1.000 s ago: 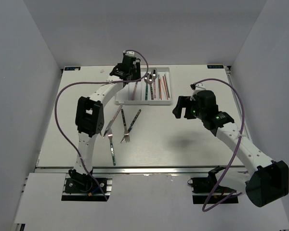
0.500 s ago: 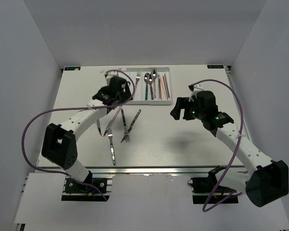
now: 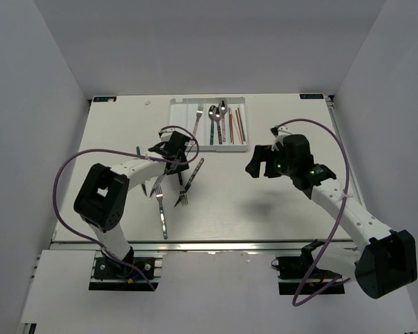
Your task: Sort the eating utensils into containers
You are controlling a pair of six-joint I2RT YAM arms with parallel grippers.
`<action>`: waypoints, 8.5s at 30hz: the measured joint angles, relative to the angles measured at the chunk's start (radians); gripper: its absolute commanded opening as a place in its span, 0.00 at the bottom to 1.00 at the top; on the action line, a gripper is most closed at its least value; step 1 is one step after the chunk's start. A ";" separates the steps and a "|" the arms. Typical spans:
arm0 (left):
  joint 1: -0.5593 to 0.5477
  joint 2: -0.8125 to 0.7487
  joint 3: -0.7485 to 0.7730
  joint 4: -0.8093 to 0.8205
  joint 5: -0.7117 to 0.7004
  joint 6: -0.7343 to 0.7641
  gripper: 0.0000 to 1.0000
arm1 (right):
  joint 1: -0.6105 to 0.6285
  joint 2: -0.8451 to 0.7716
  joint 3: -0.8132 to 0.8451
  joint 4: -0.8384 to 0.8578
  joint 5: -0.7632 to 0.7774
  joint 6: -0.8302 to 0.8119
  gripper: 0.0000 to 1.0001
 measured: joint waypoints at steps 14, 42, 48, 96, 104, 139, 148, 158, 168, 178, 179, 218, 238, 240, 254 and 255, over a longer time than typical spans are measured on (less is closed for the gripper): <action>-0.001 0.075 -0.035 0.056 0.014 -0.025 0.05 | 0.000 0.016 0.000 0.003 -0.013 0.000 0.89; -0.181 -0.381 -0.102 0.027 0.328 0.193 0.00 | 0.132 0.279 -0.122 0.676 -0.315 0.643 0.89; -0.187 -0.404 -0.135 0.058 0.421 0.207 0.00 | 0.182 0.343 -0.113 0.715 -0.271 0.742 0.88; -0.206 -0.861 -0.577 0.908 0.667 0.483 0.97 | -0.026 0.475 -0.411 1.556 -0.431 1.684 0.00; -0.219 -0.763 -0.554 1.032 0.801 0.355 0.98 | -0.040 0.420 -0.374 1.561 -0.465 1.686 0.00; -0.223 -0.631 -0.310 0.570 0.733 -0.036 0.70 | -0.097 0.369 -0.089 1.451 -0.615 1.321 0.00; -0.224 -0.594 -0.376 0.753 0.886 -0.129 0.47 | -0.097 0.367 -0.042 1.423 -0.620 1.286 0.00; -0.229 -0.602 -0.386 0.818 0.957 -0.184 0.00 | -0.090 0.367 -0.031 1.421 -0.622 1.283 0.00; -0.230 -0.620 -0.302 0.633 0.807 -0.333 0.00 | -0.150 0.443 -0.054 1.468 -0.731 1.158 0.89; -0.229 -0.739 -0.276 0.397 0.656 -0.626 0.00 | -0.128 0.214 -0.096 1.057 -0.701 0.338 0.89; -0.229 -0.760 -0.277 0.383 0.640 -0.655 0.00 | -0.100 0.168 -0.099 1.017 -0.660 0.228 0.89; -0.244 -0.855 -0.280 0.456 0.522 -1.023 0.00 | 0.285 0.285 0.074 1.061 -0.557 -0.797 0.16; -0.257 -0.617 0.301 0.026 0.055 -0.310 0.98 | 0.253 0.398 0.208 0.813 -0.468 -0.480 0.00; -0.253 -0.612 0.330 0.011 -0.022 -0.241 0.98 | 0.225 0.506 0.312 0.737 -0.493 -0.358 0.00; -0.253 -0.953 0.059 -0.071 -0.179 0.072 0.98 | 0.049 1.199 1.136 0.338 -0.470 0.275 0.00; -0.253 -0.973 0.035 -0.066 -0.168 0.096 0.98 | 0.047 1.233 1.186 0.315 -0.468 0.293 0.00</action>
